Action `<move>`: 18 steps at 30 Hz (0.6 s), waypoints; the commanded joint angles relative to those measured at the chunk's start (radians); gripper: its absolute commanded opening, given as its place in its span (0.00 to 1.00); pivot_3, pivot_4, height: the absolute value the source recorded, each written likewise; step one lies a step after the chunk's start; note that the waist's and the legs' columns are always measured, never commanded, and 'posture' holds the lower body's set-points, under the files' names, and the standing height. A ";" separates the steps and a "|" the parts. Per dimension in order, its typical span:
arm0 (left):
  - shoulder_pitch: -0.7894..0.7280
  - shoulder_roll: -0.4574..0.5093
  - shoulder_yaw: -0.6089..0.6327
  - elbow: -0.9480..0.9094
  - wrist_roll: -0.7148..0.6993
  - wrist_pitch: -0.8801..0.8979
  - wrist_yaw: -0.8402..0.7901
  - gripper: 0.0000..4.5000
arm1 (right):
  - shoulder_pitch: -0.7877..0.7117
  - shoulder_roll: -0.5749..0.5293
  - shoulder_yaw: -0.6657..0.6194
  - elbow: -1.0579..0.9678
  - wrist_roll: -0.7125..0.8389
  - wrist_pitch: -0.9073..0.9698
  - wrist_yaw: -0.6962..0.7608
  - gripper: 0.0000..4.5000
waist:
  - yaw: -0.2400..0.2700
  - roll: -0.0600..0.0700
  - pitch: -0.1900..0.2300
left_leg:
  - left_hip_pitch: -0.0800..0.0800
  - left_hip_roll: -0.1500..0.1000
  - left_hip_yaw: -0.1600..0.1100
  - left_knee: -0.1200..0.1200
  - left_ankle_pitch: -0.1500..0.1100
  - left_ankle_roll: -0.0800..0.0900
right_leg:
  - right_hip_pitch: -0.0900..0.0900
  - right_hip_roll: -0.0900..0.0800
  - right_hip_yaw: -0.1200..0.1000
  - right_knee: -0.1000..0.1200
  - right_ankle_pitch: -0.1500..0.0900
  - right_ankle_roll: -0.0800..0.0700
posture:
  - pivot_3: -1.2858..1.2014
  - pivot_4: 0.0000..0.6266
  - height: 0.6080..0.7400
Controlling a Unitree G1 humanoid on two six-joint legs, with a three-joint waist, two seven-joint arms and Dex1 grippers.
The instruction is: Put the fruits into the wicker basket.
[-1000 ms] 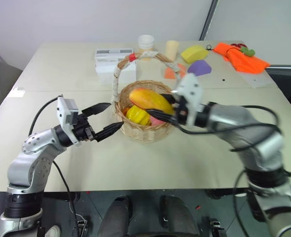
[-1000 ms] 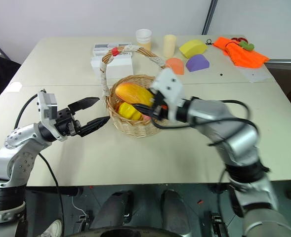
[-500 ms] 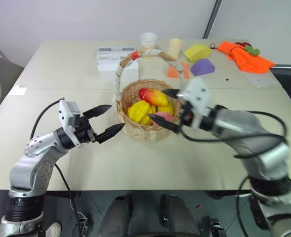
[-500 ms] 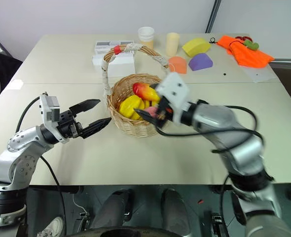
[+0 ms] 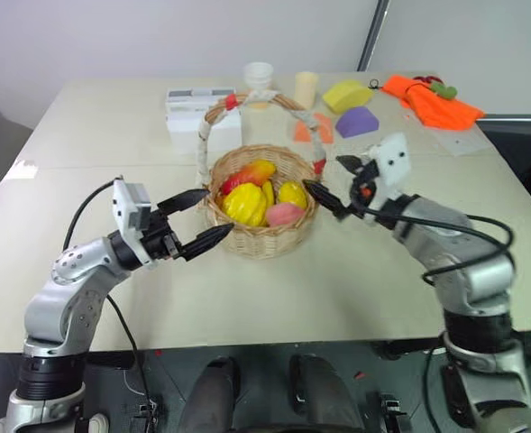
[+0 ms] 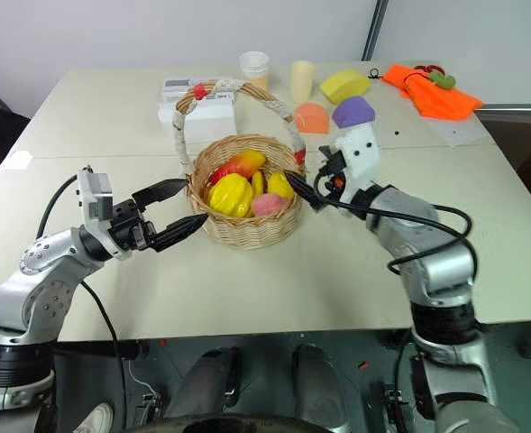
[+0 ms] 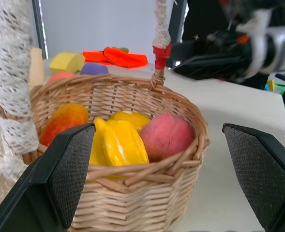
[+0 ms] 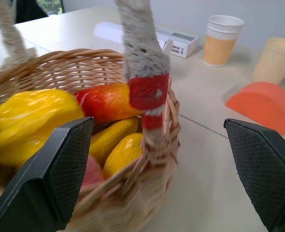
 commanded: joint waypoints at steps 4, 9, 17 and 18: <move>0.007 0.000 0.014 -0.049 -0.015 -0.016 0.010 1.00 | -0.021 0.064 -0.054 0.021 0.026 -0.063 -0.007 0.49 | 0.002 0.000 0.000 | 0.000 0.000 0.000 0.000 0.000 0.000 | 0.000 0.000 0.000 0.000 0.000 0.000 | 0.52 0.24 1.00; 0.004 -0.002 0.009 -0.042 -0.010 -0.021 0.011 1.00 | -0.011 0.043 -0.106 -0.009 0.046 -0.074 0.003 0.00 | 0.001 0.000 0.000 | 0.000 0.000 0.000 0.001 0.000 0.000 | 0.000 0.000 0.001 0.000 0.000 -0.001 | 0.52 0.24 1.00; -0.026 -0.019 -0.017 -0.014 0.010 -0.031 0.006 1.00 | -0.049 -0.076 -0.344 0.170 -0.081 -0.183 -0.176 0.00 | 0.005 0.000 0.000 | -0.001 0.000 0.002 0.002 0.000 0.000 | 0.000 0.001 0.002 0.000 0.000 -0.001 | 0.52 0.24 1.00; -0.029 -0.022 -0.020 -0.011 0.013 -0.032 0.006 1.00 | -0.047 -0.095 -0.363 0.198 -0.099 -0.197 -0.197 0.00 | 0.005 0.000 0.000 | -0.001 0.000 0.002 0.002 0.000 0.000 | 0.000 0.001 0.002 0.000 0.000 -0.001 | 0.52 0.24 1.00</move>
